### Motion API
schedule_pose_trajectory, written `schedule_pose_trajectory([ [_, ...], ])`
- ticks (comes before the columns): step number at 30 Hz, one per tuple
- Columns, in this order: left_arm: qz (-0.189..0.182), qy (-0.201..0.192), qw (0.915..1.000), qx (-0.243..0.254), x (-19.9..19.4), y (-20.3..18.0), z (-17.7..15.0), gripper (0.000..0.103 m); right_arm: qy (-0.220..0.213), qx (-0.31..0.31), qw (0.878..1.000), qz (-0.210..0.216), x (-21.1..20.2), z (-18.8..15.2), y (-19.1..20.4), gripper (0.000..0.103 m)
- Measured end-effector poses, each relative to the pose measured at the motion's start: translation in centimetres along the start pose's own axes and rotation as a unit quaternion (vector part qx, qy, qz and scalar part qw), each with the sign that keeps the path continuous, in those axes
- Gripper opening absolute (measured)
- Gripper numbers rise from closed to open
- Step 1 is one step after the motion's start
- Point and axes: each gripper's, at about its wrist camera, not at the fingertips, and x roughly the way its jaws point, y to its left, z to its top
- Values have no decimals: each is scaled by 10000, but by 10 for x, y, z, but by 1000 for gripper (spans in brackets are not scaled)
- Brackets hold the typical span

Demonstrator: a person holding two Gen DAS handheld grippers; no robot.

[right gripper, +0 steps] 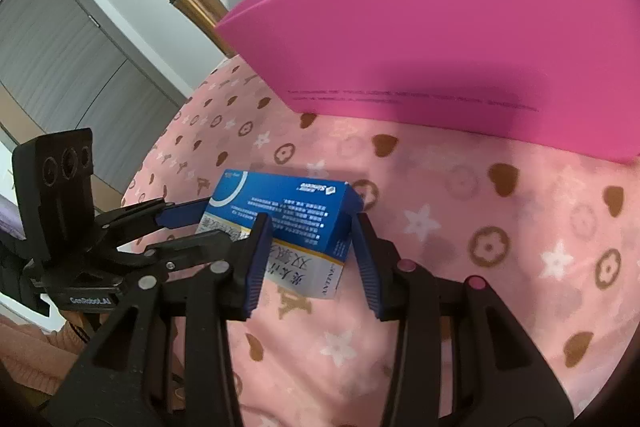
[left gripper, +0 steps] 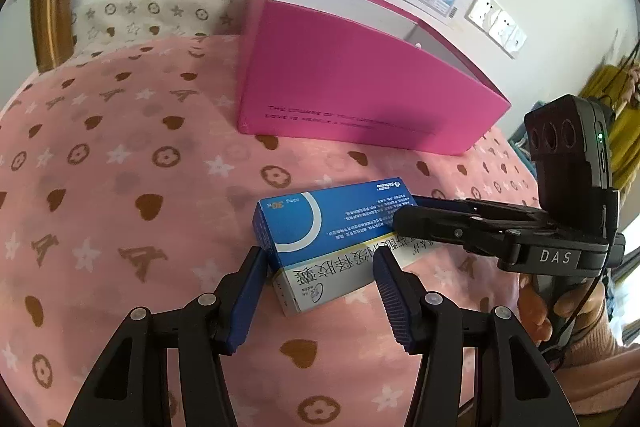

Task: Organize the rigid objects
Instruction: 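Move the right gripper to the blue-and-white medicine box and grasp it, then lift the medicine box and carry it over the magenta box rim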

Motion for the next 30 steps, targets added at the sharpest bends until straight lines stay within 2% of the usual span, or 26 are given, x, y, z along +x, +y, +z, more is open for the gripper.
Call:
schedule_pose_trajectory([
  [6, 40, 19, 10000, 14, -1, -2, -1, 55, 26, -31, 10000, -43, -5, -5, -1, 44],
  [9, 77, 27, 10000, 32, -1, -3, -1, 55, -6, -85, 10000, -49, -6, -7, 2, 39],
  [30, 121, -134, 9995, 276, -12, -22, 9, 54, -301, -261, 9988, -276, -29, -2, 11, 38],
])
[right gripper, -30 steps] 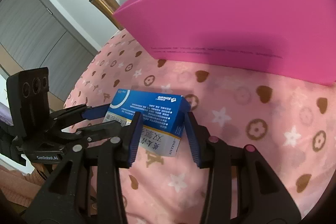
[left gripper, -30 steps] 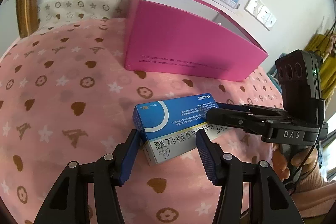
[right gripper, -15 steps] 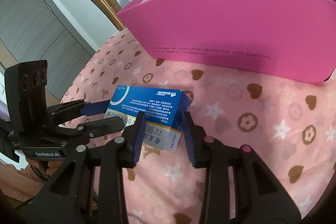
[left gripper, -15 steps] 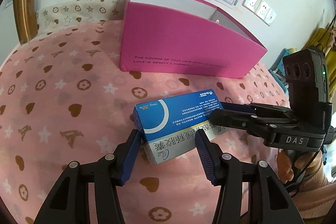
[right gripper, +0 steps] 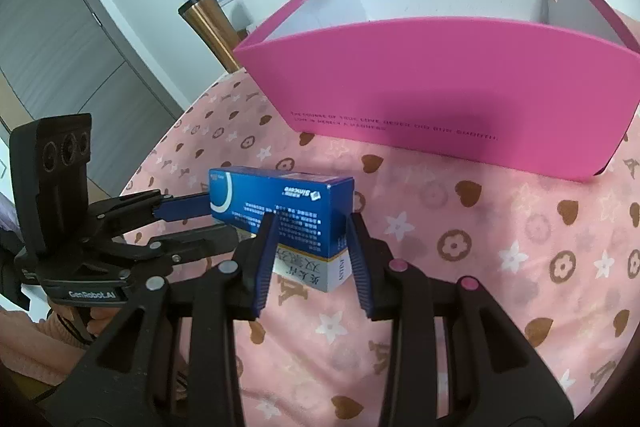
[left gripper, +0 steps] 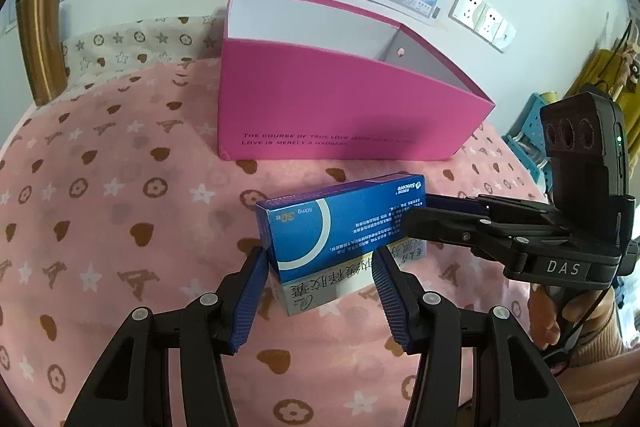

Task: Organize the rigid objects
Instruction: 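Lift the medicine box and carry it over the magenta box rim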

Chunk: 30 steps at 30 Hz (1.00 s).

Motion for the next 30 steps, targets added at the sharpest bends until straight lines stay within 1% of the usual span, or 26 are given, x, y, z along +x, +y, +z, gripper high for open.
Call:
schedule_pose_trajectory([
  [14, 31, -116, 9997, 207, -7, -10, 9, 54, -76, 92, 9999, 23, -11, 2, -3, 38],
  [30, 15, -325, 9987, 392, -16, -20, 24, 54, -325, 27, 9995, -28, -29, 10, -1, 38],
])
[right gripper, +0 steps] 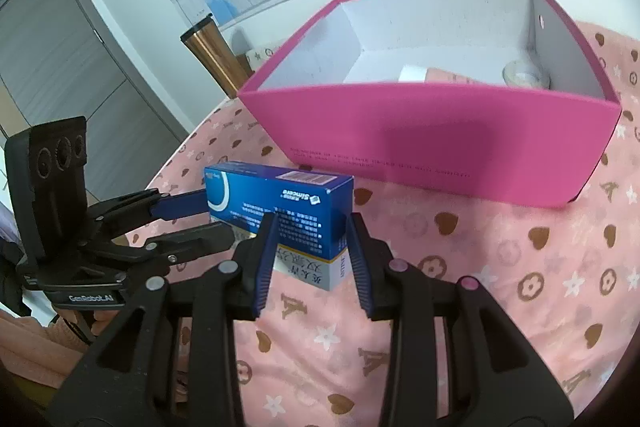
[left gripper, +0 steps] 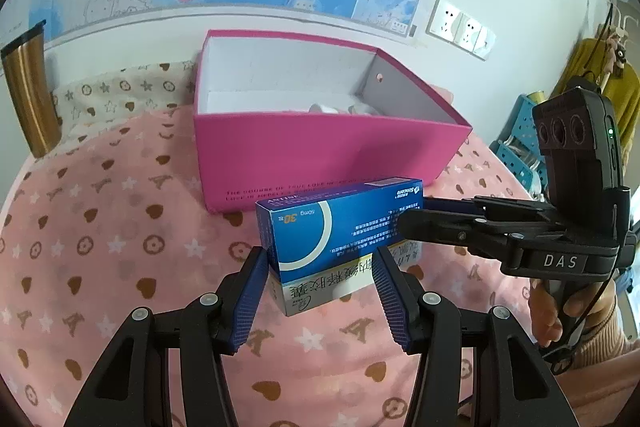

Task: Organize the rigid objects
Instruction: 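Lift the medicine box and carry it over the magenta box rim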

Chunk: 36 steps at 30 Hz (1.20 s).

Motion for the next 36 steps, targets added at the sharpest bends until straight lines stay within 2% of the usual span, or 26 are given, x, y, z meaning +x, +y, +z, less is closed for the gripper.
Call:
schedule_pose_trajectory([
  [15, 37, -327, 9993, 150, -14, -7, 23, 54, -283, -100, 9995, 14, -10, 20, 3, 38],
  [36, 83, -560, 9980, 291, -20, -6, 50, 54, -587, -262, 9979, 29, -23, 43, 10, 38],
])
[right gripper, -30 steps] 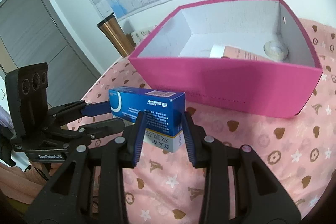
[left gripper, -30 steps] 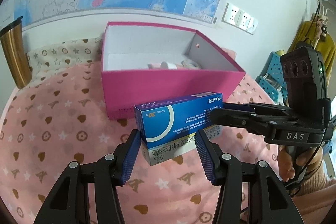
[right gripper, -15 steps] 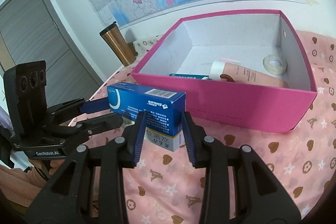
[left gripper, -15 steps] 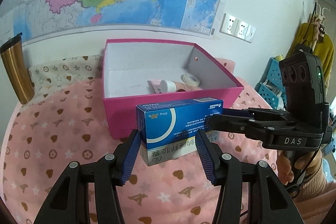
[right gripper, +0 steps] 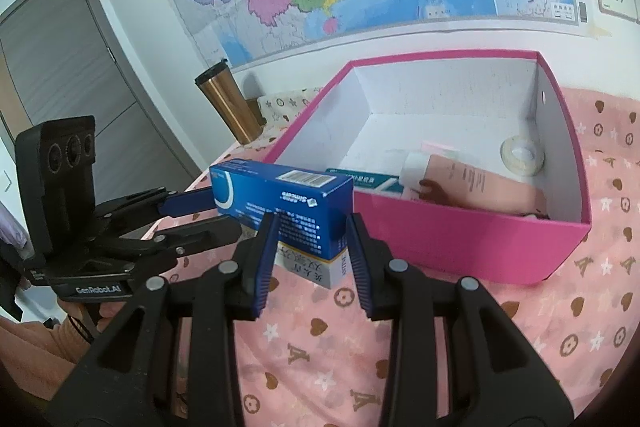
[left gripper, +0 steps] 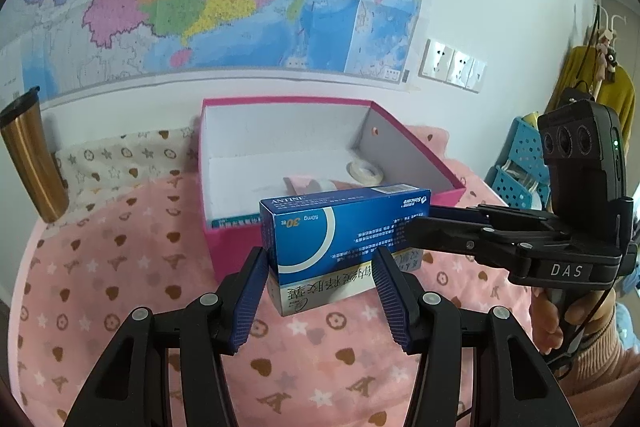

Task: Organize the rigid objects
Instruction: 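Lift the medicine box and carry it over the magenta box rim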

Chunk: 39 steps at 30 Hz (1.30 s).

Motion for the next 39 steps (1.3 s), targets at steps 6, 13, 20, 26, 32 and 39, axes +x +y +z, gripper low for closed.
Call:
schedule_pose_trajectory([
  [6, -1, -53, 10000, 19, 2, 1, 8, 54, -89, 3, 10000, 4, -2, 7, -1, 38],
  [13, -8, -85, 10000, 34, 4, 4, 18, 54, -145, -19, 9999, -13, -2, 15, -1, 38],
  [20, -13, -111, 9999, 14, 7, 6, 25, 54, -215, 10, 9998, 30, -2, 26, -5, 38],
  [26, -1, -131, 9999, -66, 13, 11, 34, 54, -263, 42, 9996, 55, 0, 37, -11, 38],
  [32, 14, -101, 9998, -149, 19, 16, 39, 54, -270, 69, 9996, 92, 3, 45, -15, 38],
  [39, 89, -52, 9998, -198, 28, 18, 42, 54, -245, 164, 9994, 155, 8, 49, -21, 38],
])
